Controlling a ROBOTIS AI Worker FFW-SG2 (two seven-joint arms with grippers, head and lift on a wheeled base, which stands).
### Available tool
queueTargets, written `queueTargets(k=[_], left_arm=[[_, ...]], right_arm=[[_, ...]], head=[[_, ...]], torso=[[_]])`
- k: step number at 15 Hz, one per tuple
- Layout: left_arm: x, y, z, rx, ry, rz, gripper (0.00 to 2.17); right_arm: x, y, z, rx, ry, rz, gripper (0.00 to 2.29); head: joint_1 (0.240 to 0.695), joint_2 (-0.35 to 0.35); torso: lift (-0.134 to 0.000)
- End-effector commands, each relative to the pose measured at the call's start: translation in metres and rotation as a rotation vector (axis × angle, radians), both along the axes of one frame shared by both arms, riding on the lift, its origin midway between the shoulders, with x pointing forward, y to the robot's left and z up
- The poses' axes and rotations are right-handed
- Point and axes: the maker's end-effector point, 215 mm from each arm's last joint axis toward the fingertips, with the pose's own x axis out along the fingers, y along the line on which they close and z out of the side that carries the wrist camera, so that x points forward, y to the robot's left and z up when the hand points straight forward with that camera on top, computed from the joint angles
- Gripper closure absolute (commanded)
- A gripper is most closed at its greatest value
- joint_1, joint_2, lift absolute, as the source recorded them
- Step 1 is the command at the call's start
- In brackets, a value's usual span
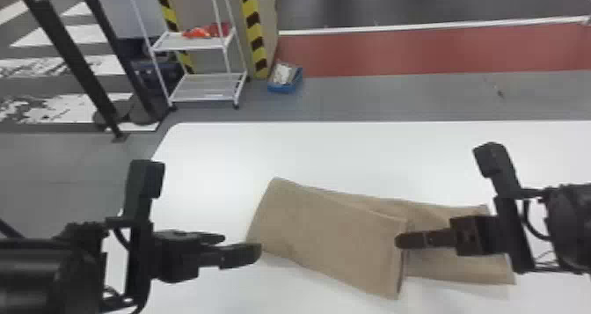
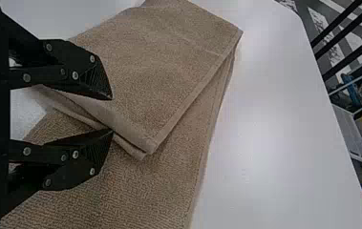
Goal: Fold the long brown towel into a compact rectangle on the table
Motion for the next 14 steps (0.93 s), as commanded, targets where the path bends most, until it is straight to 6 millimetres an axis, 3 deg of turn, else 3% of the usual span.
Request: queueTargets(k=[1, 9, 12, 14], left_arm=[[-0.001, 0.0, -0.002, -0.002, 0.007, 0.0, 0.06], [0.0, 0.001, -0.003, 0.002, 0.009, 0.005, 0.06], [0.0, 0.002, -0.002, 0.001, 0.008, 0.006, 0.06], [-0.001, 0.003, -0.002, 0.001, 0.008, 0.006, 0.06]], right_arm=[[0.001, -0.003, 0.0, 0.001, 0.003, -0.007, 1.0], [-0.002, -0.002, 0.001, 0.044, 0.011, -0.031, 1.0], [0.015, -0.005, 0.037, 0.109, -0.061, -0.055, 1.0], [0.018, -0.014, 0.044, 0.126, -0.074, -0.079, 1.0]], head=[[0.695, 0.155], [0.695, 0.152], [0.695, 0.151], [0.695, 0.147]], torso=[[-0.124], [-0.124], [-0.124], [-0.124]])
